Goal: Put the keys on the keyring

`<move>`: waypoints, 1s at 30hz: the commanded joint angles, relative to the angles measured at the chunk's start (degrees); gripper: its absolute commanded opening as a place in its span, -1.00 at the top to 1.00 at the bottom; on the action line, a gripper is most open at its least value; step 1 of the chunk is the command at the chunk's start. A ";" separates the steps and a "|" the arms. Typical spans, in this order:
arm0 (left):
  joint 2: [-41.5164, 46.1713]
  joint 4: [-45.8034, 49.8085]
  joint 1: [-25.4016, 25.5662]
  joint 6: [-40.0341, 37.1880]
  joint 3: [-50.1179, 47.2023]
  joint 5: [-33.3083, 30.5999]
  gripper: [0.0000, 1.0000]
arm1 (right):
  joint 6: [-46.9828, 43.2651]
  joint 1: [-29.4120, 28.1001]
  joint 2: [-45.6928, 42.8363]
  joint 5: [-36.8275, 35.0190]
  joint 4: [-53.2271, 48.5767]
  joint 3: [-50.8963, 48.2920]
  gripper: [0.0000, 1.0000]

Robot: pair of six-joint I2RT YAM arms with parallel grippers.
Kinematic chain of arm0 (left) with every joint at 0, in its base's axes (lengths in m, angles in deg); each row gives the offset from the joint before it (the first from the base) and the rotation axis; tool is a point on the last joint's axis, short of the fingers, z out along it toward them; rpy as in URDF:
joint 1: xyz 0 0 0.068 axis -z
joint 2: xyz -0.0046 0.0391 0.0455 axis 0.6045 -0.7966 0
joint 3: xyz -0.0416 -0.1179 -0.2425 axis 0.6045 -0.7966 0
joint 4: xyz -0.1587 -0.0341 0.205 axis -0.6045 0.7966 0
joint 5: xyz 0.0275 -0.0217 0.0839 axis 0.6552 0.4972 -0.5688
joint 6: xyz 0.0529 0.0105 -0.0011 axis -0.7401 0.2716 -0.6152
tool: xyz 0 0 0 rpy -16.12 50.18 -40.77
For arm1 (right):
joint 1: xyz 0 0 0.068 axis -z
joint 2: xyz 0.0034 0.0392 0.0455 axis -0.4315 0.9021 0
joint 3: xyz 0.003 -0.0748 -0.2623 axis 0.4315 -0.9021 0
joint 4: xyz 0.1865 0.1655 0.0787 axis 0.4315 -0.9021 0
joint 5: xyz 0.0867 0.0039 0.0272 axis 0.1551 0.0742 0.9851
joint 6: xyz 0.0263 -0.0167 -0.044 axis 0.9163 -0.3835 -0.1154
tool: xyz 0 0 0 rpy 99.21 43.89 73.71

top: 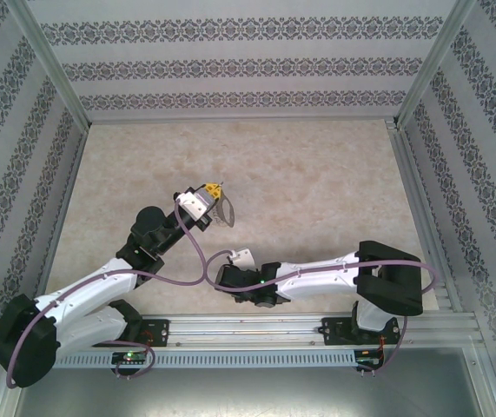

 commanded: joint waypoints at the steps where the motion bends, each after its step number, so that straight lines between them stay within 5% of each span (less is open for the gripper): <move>1: -0.13 -1.26 -0.79 0.08 0.39 0.79 1.00 | 0.45 -0.68 1.13 -1.19 -1.83 1.04 0.40; 16: -0.48 -1.54 -0.96 0.68 0.57 1.60 1.00 | 1.10 -0.68 -0.30 -1.38 -1.86 -0.45 0.60; 22: -0.75 -1.63 -0.97 0.87 0.75 1.82 1.00 | 1.72 -0.76 -1.56 -1.60 -2.51 -1.33 0.95; 30: -1.02 -1.81 -0.97 1.48 0.82 2.42 1.00 | 0.70 -0.26 -6.27 -3.10 -3.77 -2.88 1.00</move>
